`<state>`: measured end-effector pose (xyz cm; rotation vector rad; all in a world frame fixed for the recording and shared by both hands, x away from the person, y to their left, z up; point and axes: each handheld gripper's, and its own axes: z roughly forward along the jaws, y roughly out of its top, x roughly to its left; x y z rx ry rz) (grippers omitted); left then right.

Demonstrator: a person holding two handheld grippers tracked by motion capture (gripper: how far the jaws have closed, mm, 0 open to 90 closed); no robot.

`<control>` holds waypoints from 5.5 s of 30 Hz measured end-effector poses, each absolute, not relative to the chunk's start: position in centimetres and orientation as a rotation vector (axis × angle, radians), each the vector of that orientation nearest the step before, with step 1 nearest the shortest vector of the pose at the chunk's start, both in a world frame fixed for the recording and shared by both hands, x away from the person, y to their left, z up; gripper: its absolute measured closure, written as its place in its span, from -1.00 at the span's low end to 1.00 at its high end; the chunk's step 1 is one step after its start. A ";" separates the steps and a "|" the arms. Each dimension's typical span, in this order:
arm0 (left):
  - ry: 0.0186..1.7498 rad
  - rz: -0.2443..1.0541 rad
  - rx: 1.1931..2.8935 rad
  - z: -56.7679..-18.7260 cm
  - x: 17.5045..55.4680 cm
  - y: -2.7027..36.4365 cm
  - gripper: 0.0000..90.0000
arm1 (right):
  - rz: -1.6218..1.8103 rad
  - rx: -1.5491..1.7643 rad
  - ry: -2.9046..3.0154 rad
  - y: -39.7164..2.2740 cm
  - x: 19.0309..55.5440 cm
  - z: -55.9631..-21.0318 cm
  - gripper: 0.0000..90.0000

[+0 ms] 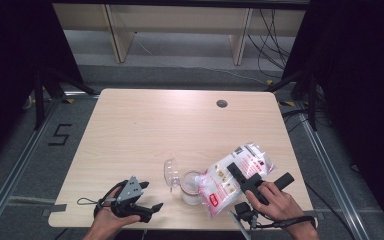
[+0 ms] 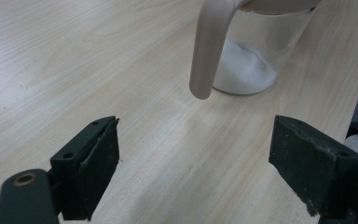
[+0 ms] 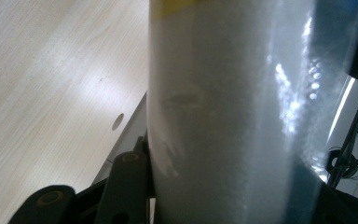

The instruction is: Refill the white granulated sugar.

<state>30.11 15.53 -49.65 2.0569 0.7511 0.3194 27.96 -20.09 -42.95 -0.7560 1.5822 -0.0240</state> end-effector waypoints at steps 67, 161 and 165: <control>0.744 0.342 2.083 -49.6 30.2 15.7 -0.65 | -0.043 -0.759 1.586 -20.0 27.8 -43.0 0.43; 0.752 0.330 2.054 -49.7 30.2 15.6 -0.65 | -0.025 -0.768 1.588 -20.2 27.7 -42.5 0.50; 0.752 0.325 2.048 -49.7 30.2 15.6 -0.65 | -0.026 -0.771 1.588 -20.1 27.7 -42.5 0.50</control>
